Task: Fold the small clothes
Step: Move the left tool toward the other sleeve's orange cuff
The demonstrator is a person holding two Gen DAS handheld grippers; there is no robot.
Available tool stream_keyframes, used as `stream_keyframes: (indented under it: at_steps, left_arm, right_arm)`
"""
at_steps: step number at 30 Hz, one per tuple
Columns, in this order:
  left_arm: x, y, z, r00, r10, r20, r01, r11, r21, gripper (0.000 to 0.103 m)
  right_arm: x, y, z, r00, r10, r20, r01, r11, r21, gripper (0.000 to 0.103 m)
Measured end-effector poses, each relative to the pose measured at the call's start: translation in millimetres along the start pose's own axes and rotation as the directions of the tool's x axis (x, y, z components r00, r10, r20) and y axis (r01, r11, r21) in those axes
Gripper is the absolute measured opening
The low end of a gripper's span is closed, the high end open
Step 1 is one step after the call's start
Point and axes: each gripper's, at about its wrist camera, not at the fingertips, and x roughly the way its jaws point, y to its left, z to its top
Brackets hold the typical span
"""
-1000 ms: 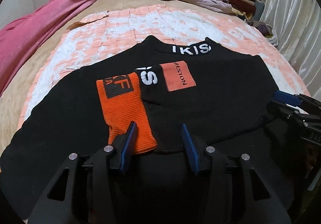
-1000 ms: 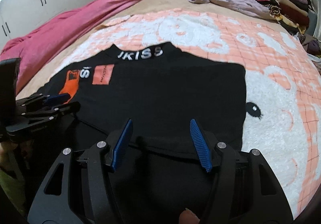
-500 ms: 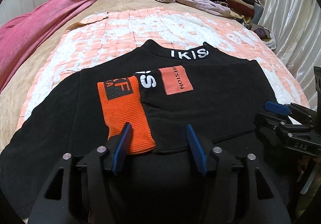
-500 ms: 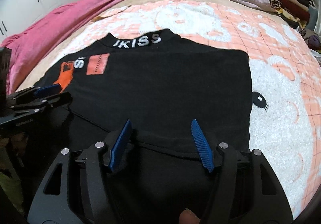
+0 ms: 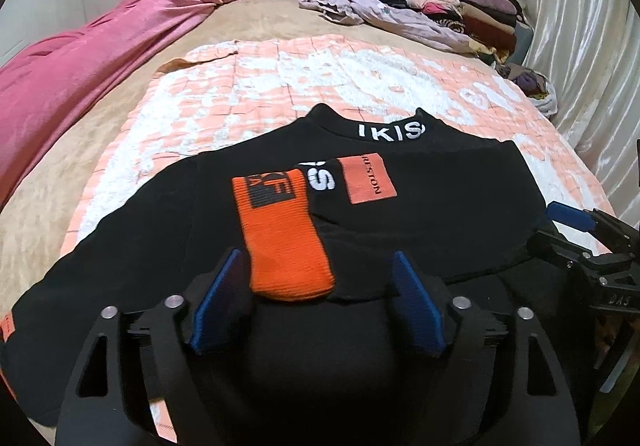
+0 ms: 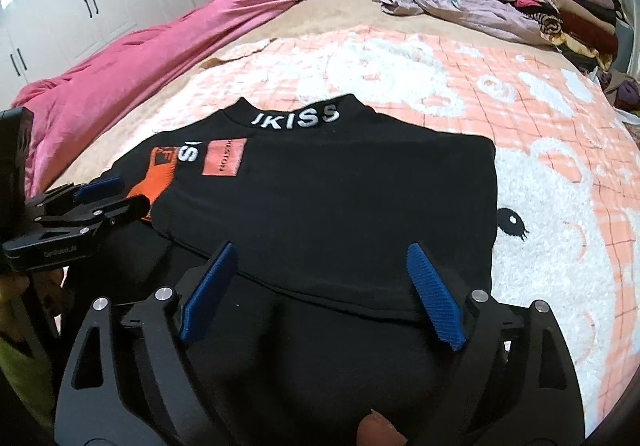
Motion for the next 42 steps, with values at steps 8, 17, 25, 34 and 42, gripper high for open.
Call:
stream_keyframes:
  at_steps: [8, 17, 25, 34, 42]
  left_arm:
    - [-24.9, 14.9, -5.5, 0.998, 0.033, 0.049, -0.032, 0.999, -0.031, 0.093]
    - [-48.0, 30.6, -17.5, 0.995, 0.060, 0.080, -0.054, 0.996, -0.068, 0.096]
    - [-64.6, 55.2, -31.7, 0.994, 0.077, 0.084, -0.065, 0.989, -0.135, 0.097]
    - [-108.8, 97.8, -52.3, 0.979, 0.151, 0.135, -0.116, 0.965, -0.236, 0.097]
    - [-148.6, 154.5, -75.5, 0.955, 0.249, 0.163, -0.176, 0.914, -0.365, 0.098]
  right_arm:
    - [-7.9, 12.5, 1.0, 0.999, -0.011, 0.042, 0.012, 1.000, -0.022, 0.092]
    - [-19.5, 38.9, 0.1, 0.995, -0.024, 0.096, 0.033, 0.996, -0.085, 0.093]
    - [-31.1, 70.9, -2.5, 0.993, 0.016, 0.121, 0.001, 0.991, -0.135, 0.093]
    - [-31.9, 116.0, -8.0, 0.991, 0.058, 0.117, -0.034, 0.979, -0.200, 0.094]
    - [-32.9, 156.2, -13.2, 0.988, 0.098, 0.116, -0.067, 0.967, -0.244, 0.094]
